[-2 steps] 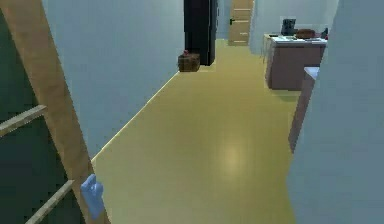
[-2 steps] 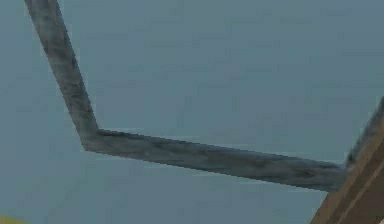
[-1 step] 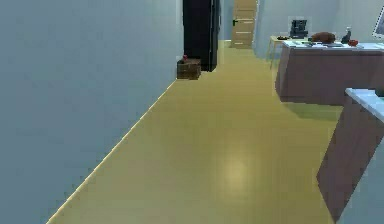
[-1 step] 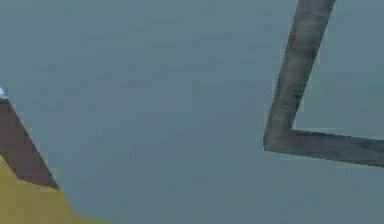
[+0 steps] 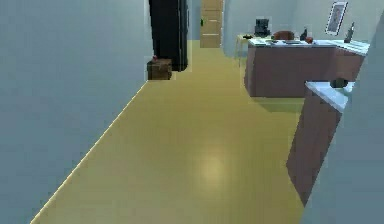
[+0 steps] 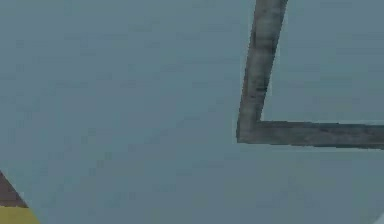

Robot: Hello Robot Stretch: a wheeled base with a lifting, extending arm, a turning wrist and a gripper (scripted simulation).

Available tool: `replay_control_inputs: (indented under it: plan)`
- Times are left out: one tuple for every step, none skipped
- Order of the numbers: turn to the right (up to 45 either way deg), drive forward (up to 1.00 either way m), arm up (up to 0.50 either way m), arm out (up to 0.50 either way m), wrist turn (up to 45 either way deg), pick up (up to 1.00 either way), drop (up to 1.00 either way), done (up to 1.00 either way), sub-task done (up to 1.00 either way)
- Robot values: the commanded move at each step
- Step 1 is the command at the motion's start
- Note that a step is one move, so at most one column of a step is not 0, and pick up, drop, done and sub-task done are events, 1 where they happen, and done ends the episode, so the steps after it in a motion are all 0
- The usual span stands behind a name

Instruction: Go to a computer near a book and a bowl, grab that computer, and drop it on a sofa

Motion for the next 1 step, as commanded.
replay_control_inputs:
  plan:
    - [0.0,1.0,0.0,0.0,0.0,0.0,0.0,0.0,0.0]
